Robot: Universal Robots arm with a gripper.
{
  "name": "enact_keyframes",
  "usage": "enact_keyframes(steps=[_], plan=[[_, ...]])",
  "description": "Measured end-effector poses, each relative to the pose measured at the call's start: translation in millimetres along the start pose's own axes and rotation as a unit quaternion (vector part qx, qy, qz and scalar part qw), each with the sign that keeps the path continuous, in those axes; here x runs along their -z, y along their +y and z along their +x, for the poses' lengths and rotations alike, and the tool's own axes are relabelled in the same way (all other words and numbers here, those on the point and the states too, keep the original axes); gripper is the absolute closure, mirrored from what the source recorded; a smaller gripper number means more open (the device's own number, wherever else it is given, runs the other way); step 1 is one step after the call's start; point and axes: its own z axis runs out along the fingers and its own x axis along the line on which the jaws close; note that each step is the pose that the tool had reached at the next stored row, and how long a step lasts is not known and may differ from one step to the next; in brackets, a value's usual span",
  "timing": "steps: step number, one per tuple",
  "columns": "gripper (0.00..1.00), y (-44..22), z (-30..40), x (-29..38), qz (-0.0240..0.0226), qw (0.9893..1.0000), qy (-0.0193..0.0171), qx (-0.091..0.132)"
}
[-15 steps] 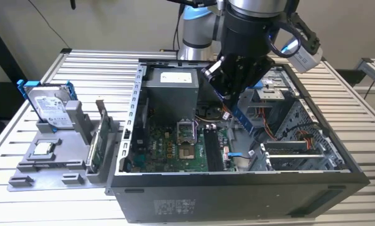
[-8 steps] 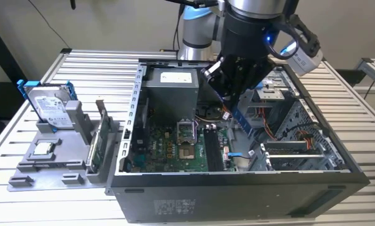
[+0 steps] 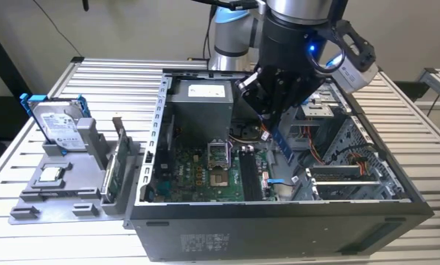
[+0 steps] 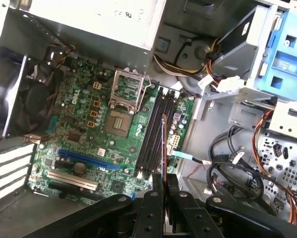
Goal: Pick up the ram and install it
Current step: 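Insert the ram into the slot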
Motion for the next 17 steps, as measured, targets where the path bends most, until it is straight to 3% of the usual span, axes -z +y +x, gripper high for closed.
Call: enact_keyframes(steps=[5, 9, 13, 17], plan=[[0.86, 0.0, 0.1, -1.9, 0.0017, 0.9991, -0.0007, -0.042], [0.86, -0.1, 0.2, -3.4, 0.0029, 0.9975, -0.0012, -0.071], [0.86, -0.1, 0.3, -4.9, 0.0043, 0.9945, -0.0018, -0.104], [0.86, -0.1, 0.3, -6.0, 0.0058, 0.99, -0.0024, -0.141]])
